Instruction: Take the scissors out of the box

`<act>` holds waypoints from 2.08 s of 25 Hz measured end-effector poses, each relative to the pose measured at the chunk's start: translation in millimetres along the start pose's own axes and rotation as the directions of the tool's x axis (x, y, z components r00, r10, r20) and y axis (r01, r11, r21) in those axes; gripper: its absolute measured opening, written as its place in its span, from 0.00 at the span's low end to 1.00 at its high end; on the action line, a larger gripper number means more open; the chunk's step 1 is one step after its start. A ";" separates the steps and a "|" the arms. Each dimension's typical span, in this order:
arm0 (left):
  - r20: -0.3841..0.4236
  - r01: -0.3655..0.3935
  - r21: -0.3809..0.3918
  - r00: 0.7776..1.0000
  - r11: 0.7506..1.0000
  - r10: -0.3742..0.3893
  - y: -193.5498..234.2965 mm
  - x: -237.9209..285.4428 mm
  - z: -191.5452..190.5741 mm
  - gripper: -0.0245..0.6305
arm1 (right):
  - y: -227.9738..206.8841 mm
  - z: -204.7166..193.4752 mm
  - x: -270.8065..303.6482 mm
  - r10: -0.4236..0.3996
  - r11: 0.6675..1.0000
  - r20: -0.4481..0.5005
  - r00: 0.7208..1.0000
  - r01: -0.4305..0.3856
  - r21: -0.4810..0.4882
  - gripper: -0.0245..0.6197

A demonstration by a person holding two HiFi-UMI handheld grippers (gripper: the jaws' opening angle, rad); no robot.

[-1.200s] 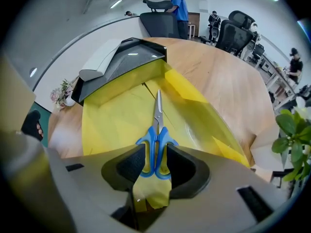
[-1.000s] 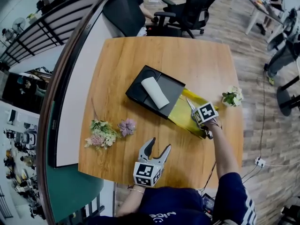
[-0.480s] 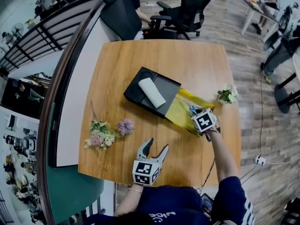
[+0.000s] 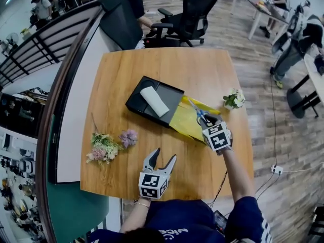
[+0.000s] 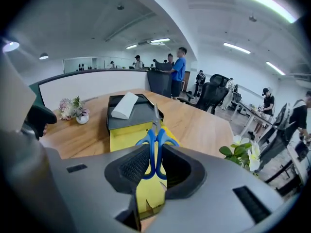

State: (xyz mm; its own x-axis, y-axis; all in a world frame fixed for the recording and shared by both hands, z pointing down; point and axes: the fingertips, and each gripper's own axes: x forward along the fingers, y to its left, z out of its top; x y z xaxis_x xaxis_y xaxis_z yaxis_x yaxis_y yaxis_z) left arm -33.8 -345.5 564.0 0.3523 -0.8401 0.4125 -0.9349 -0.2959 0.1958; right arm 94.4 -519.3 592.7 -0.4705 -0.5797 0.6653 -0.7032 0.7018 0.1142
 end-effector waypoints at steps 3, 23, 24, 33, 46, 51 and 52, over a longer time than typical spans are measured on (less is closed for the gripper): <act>0.009 -0.002 0.007 1.000 1.000 0.002 -0.6 -3.3 1.4 0.47 | 5.8 8.3 -21.4 -0.018 1.000 0.059 0.998 0.018 -0.003 0.19; 0.197 0.085 0.080 0.975 0.993 -0.100 -15.7 -46.3 36.3 0.45 | 63.8 21.9 -162.1 -0.247 0.967 0.388 0.888 0.201 0.157 0.19; 0.205 0.092 0.085 0.973 0.992 -0.108 -16.4 -49.6 37.4 0.45 | 69.5 19.7 -168.0 -0.259 0.964 0.402 0.878 0.208 0.167 0.19; 0.231 0.122 0.148 0.961 0.981 -0.154 -16.0 -73.5 31.1 0.45 | 118.4 -16.6 -211.9 -0.379 0.921 0.473 0.796 0.273 0.279 0.19; 0.173 0.133 0.180 0.971 0.975 -0.165 2.3 -82.4 1.2 0.45 | 157.6 -46.2 -214.9 -0.439 0.882 0.424 0.793 0.290 0.371 0.19; 0.202 0.188 0.183 0.953 0.965 -0.224 -8.8 -84.3 12.1 0.38 | 156.3 -47.8 -214.8 -0.444 0.877 0.422 0.790 0.287 0.385 0.19; 0.210 0.196 0.186 0.949 0.963 -0.233 -10.4 -84.7 14.0 0.35 | 155.6 -47.4 -214.7 -0.445 0.876 0.426 0.788 0.286 0.387 0.19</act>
State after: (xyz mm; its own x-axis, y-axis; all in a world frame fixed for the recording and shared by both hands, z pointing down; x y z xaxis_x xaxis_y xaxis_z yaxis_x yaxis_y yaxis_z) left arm -54.5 -277.6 514.6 0.5439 -0.8239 0.1591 -0.8392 -0.5339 0.1037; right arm 111.3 -266.0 502.6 -0.2844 -0.9454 0.1591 -0.9574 0.2888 0.0047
